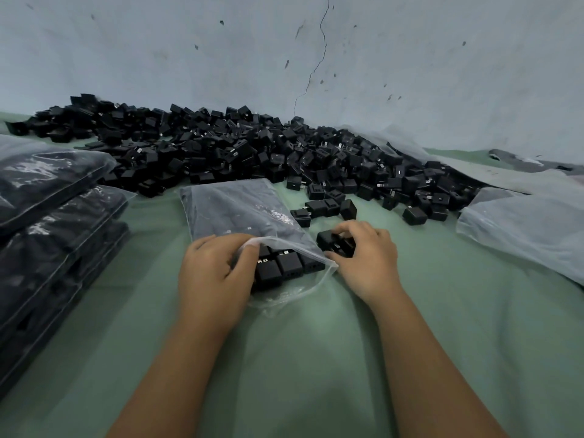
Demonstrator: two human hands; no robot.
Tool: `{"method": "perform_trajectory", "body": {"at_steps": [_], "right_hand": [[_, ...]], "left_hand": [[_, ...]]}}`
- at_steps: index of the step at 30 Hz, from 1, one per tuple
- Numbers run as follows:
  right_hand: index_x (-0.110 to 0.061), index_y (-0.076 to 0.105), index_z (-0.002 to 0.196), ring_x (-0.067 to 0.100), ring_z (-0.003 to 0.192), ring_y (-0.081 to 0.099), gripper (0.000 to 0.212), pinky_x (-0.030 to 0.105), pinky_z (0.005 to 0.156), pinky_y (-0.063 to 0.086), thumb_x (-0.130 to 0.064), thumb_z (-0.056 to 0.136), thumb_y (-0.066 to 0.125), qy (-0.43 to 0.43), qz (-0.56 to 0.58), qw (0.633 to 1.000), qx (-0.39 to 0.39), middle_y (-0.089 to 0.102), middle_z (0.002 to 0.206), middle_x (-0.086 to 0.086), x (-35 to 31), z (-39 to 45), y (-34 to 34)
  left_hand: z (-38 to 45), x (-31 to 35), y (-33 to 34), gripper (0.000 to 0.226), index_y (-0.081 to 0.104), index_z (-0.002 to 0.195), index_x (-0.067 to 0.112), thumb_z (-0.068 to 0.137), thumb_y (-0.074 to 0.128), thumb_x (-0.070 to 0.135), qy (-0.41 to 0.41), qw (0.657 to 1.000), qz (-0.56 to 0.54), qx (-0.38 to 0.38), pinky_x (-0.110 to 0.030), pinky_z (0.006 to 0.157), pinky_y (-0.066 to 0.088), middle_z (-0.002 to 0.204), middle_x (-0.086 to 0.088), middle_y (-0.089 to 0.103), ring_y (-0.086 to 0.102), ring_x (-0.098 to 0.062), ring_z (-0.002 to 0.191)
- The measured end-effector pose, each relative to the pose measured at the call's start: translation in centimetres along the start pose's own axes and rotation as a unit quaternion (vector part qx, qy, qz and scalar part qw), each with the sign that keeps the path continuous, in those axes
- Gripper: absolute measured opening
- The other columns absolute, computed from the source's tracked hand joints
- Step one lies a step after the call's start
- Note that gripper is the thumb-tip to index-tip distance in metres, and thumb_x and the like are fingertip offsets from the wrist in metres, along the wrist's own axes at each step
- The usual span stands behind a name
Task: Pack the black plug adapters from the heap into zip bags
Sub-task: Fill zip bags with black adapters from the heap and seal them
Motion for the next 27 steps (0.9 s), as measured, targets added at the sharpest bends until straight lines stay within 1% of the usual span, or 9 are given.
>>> {"method": "perform_trajectory", "body": {"at_steps": [3, 6, 9, 12, 14, 16, 19, 23, 27], "right_hand": [[-0.031, 0.055, 0.105, 0.013, 0.108, 0.038, 0.024, 0.030, 0.092, 0.023, -0.048, 0.087, 0.056, 0.013, -0.095, 0.995, 0.012, 0.053, 0.101, -0.018, -0.3, -0.1, 0.0], [-0.020, 0.064, 0.102, 0.021, 0.117, 0.038, 0.039, 0.034, 0.098, 0.023, -0.048, 0.095, 0.038, 0.052, -0.124, 0.991, 0.008, 0.057, 0.111, -0.003, 0.0, 0.1, 0.0], [-0.021, 0.069, 0.102, 0.021, 0.125, 0.029, 0.041, 0.034, 0.104, 0.018, -0.046, 0.096, 0.037, 0.091, -0.072, 0.993, -0.011, 0.050, 0.129, -0.001, 0.6, 0.2, 0.0], [-0.026, 0.063, 0.118, 0.023, 0.130, 0.029, 0.035, 0.037, 0.107, 0.020, -0.041, 0.097, 0.039, 0.114, -0.067, 0.991, 0.009, 0.045, 0.136, 0.002, 0.8, 0.3, -0.3], [-0.025, 0.064, 0.113, 0.022, 0.121, 0.039, 0.027, 0.036, 0.101, 0.027, -0.030, 0.095, 0.044, 0.119, -0.020, 0.989, 0.086, 0.053, 0.123, 0.000, 0.7, 0.1, -1.2], [-0.022, 0.066, 0.091, 0.020, 0.104, 0.050, 0.024, 0.035, 0.090, 0.039, -0.014, 0.089, 0.044, 0.119, 0.058, 0.981, 0.139, 0.058, 0.099, -0.006, 0.5, -0.3, -2.0], [-0.022, 0.066, 0.078, 0.015, 0.095, 0.047, 0.029, 0.030, 0.073, 0.040, -0.006, 0.084, 0.042, 0.101, 0.047, 0.990, 0.092, 0.057, 0.084, -0.012, 0.1, -0.4, -1.7], [-0.021, 0.070, 0.080, 0.011, 0.088, 0.035, 0.026, 0.024, 0.077, 0.028, -0.012, 0.086, 0.046, 0.026, -0.071, 0.996, 0.056, 0.060, 0.087, -0.014, -0.7, -0.3, -1.2], [-0.023, 0.067, 0.080, 0.012, 0.096, 0.038, 0.020, 0.026, 0.087, 0.019, -0.020, 0.087, 0.048, -0.073, -0.166, 0.983, 0.022, 0.063, 0.086, -0.013, -1.8, -0.6, -0.9]], "left_hand": [[0.0, -0.4, 0.0, 0.033, 0.075, 0.083, 0.023, 0.089, 0.044, 0.032, -0.007, 1.000, -0.009, 0.002, -0.038, 0.067, 0.049, 0.067, 0.005, 0.066, 0.061, -0.016, 0.070], [-0.1, -0.5, 0.1, 0.033, 0.072, 0.079, 0.021, 0.088, 0.044, 0.035, -0.006, 1.000, -0.016, 0.008, -0.039, 0.061, 0.048, 0.065, 0.003, 0.064, 0.060, -0.015, 0.067], [-0.2, -0.8, 0.2, 0.033, 0.071, 0.079, 0.022, 0.087, 0.043, 0.038, -0.017, 0.999, -0.026, 0.009, -0.041, 0.062, 0.049, 0.066, 0.005, 0.064, 0.061, -0.015, 0.068], [-0.2, -0.9, 0.2, 0.029, 0.069, 0.075, 0.027, 0.088, 0.045, 0.037, -0.030, 0.999, -0.034, 0.009, -0.039, 0.062, 0.050, 0.065, 0.009, 0.062, 0.060, -0.013, 0.067], [-0.3, -0.9, 0.2, 0.029, 0.069, 0.075, 0.028, 0.088, 0.045, 0.037, -0.034, 0.999, -0.032, 0.007, -0.039, 0.062, 0.050, 0.064, 0.009, 0.062, 0.059, -0.013, 0.067], [-0.3, -0.9, 0.2, 0.030, 0.070, 0.076, 0.028, 0.087, 0.044, 0.037, -0.041, 0.999, -0.032, 0.006, -0.039, 0.062, 0.050, 0.064, 0.009, 0.062, 0.060, -0.015, 0.068], [-0.3, -0.9, 0.2, 0.031, 0.071, 0.076, 0.029, 0.086, 0.043, 0.037, -0.047, 0.998, -0.034, 0.006, -0.040, 0.063, 0.050, 0.065, 0.009, 0.063, 0.060, -0.016, 0.069], [-0.3, -0.8, 0.2, 0.031, 0.071, 0.077, 0.027, 0.086, 0.043, 0.038, -0.044, 0.998, -0.039, 0.008, -0.043, 0.064, 0.051, 0.066, 0.006, 0.064, 0.061, -0.018, 0.070], [-0.2, -0.8, 0.2, 0.031, 0.070, 0.074, 0.029, 0.085, 0.043, 0.038, -0.044, 0.998, -0.044, 0.006, -0.043, 0.064, 0.051, 0.064, 0.007, 0.062, 0.060, -0.019, 0.069]]}}
Point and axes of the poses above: each hand's wrist, its own z-axis towards the middle knuckle, its own y-axis out of the palm, x = y × z, the point moved 4 cm from there along z, towards the middle knuckle
